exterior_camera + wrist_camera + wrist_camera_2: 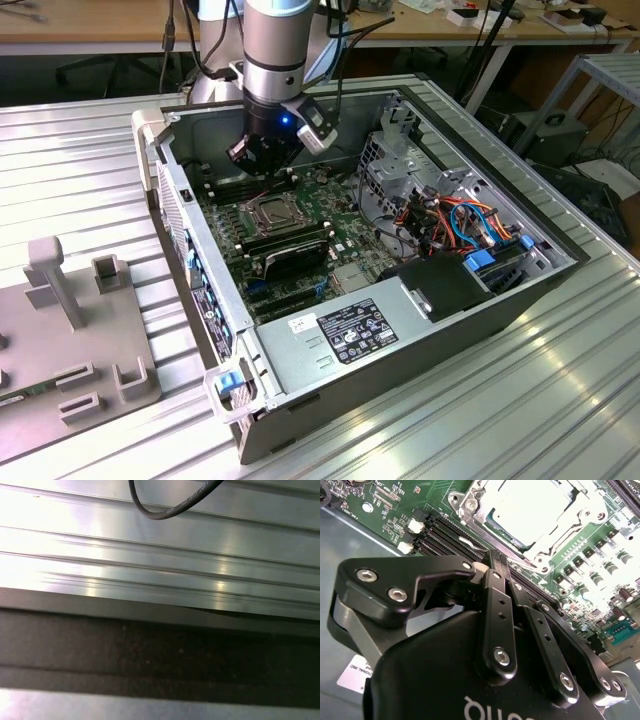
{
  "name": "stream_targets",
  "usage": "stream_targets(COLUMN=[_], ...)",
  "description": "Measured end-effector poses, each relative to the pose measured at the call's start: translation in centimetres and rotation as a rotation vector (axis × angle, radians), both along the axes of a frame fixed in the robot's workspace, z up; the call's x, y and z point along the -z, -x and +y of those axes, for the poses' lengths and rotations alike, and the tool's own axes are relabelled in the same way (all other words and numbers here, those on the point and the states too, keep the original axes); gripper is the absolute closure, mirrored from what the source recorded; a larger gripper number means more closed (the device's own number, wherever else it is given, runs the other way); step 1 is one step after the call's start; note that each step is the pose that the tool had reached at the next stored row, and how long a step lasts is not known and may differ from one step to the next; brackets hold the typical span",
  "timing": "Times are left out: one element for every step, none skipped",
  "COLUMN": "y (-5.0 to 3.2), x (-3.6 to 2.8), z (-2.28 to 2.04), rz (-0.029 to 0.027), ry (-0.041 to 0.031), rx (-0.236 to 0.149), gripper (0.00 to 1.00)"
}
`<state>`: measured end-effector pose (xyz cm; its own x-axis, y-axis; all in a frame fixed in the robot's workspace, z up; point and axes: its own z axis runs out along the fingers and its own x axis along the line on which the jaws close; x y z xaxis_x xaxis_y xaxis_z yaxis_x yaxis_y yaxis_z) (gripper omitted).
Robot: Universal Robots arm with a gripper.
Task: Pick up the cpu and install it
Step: 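Install the first cpu locking lever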
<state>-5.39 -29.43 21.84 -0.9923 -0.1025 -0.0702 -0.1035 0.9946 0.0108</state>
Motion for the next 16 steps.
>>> stream_targets(y=[-0.03, -0.06, -0.09, -0.12, -0.16, -0.18, -0.21, -0.24, -0.27, -0.30, -0.33, -0.39, -0.43, -0.45, -0.46, -0.46], x=[0.03, 0.07, 0.11, 0.16, 0.22, 0.26, 0.30, 0.33, 0.37, 0.41, 0.45, 0.52, 0.56, 0.58, 0.60, 0.62], z=[0.02, 0.03, 0.04, 0.05, 0.07, 0.08, 0.09, 0.10, 0.11, 0.11, 0.11, 0.12, 0.12, 0.12, 0.13, 0.13], rz=[0.0000, 0.0001, 0.0001, 0.0000, 0.0000, 0.0000, 0.0000, 0.0001, 0.0000, 0.0000, 0.0000, 0.0001, 0.0000, 0.0001, 0.0001, 0.0000], ry=[0.0000, 0.0000, 0.0000, 0.0000, 0.0000, 0.0000, 0.0001, 0.0003, 0.0005, 0.0006, 0.0007, 0.0012, 0.0015, 0.0018, 0.0022, 0.0024], rx=[0.000, 0.000, 0.000, 0.000, 0.000, 0.000, 0.000, 0.000, 0.000, 0.000, 0.000, 0.000, 0.000, 0.000, 0.000, 0.000], gripper=[0.89, 0.89, 0.89, 0.89, 0.89, 0.89, 0.89, 0.89, 0.89, 0.89, 0.89, 0.89, 0.89, 0.89, 0.89, 0.89])
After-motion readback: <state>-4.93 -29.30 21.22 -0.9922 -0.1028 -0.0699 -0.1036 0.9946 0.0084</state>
